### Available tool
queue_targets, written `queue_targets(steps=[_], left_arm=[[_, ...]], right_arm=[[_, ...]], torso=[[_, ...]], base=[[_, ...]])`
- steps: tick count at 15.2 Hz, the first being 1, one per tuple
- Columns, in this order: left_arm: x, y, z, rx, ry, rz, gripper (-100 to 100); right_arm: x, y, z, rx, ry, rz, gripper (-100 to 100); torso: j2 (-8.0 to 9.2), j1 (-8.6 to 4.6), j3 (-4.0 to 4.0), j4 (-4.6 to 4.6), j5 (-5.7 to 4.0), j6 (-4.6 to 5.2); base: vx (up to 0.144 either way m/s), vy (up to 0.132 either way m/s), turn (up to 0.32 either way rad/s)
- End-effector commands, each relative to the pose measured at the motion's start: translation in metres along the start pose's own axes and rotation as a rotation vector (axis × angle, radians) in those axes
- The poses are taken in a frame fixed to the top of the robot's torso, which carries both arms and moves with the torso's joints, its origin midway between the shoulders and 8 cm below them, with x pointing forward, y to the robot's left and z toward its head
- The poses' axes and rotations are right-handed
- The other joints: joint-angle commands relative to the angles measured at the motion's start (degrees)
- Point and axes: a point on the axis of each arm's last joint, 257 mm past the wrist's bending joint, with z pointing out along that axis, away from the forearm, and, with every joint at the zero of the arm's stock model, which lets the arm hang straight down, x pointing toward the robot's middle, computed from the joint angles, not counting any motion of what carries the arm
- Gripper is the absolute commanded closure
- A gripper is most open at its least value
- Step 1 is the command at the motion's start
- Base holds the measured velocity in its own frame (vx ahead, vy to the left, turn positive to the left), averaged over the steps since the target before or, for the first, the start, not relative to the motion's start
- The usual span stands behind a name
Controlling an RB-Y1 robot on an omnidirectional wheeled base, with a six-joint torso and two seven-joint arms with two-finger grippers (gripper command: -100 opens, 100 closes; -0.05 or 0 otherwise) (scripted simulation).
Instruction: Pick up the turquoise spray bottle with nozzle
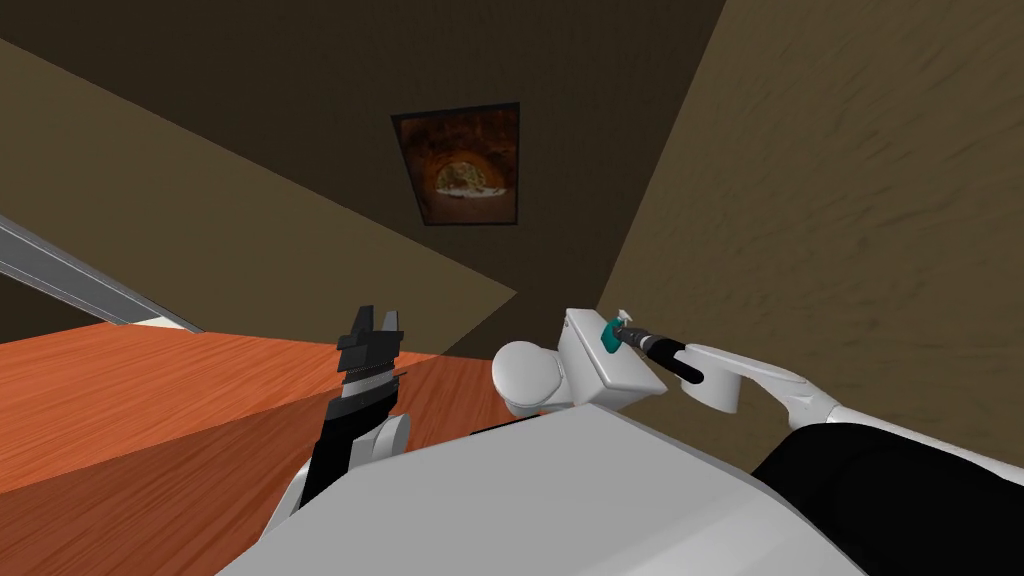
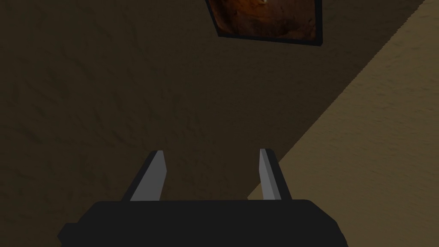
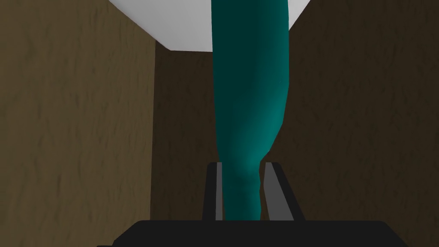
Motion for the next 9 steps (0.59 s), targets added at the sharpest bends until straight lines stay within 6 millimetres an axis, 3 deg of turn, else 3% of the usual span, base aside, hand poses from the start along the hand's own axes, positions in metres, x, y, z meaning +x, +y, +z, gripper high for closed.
queue_targets(steps=[1,2,3,5,8,9], left_arm=[[0.000,0.000,0.000,0.000,0.000,0.000,0],[0.000,0.000,0.000,0.000,0.000,0.000,0],[0.000,0.000,0.000,0.000,0.000,0.000,0],[0.000,0.000,0.000,0.000,0.000,0.000,0],[0.000,0.000,0.000,0.000,0.000,0.000,0],[0.000,0.000,0.000,0.000,0.000,0.000,0]], right_arm=[[0.000,0.019,-0.005,-0.033,0.000,0.003,100],[-0.001,0.023,-0.006,-0.041,-0.003,0.004,100],[-0.006,0.008,-0.014,0.013,-0.005,-0.002,100],[0.009,0.011,-0.024,0.019,0.026,-0.003,100],[0.002,0.039,-0.029,-0.038,0.014,0.002,100],[0.003,0.028,-0.028,-0.015,0.019,0.000,100]], torso=[[0.00,0.00,0.00,0.00,0.00,0.00],[0.01,0.10,0.01,0.01,0.01,-0.05],[0.02,0.21,0.02,0.02,0.05,-0.07],[-0.01,0.02,0.02,0.03,0.08,0.02],[0.03,0.12,0.03,0.03,0.04,-0.04],[0.05,0.23,0.04,0.04,0.07,-0.06]], base=[[0.010,-0.025,-0.015],[0.000,0.000,0.000],[0.021,-0.041,0.021],[0.038,-0.077,0.007],[0.008,-0.027,-0.008],[0.000,0.000,0.000]])
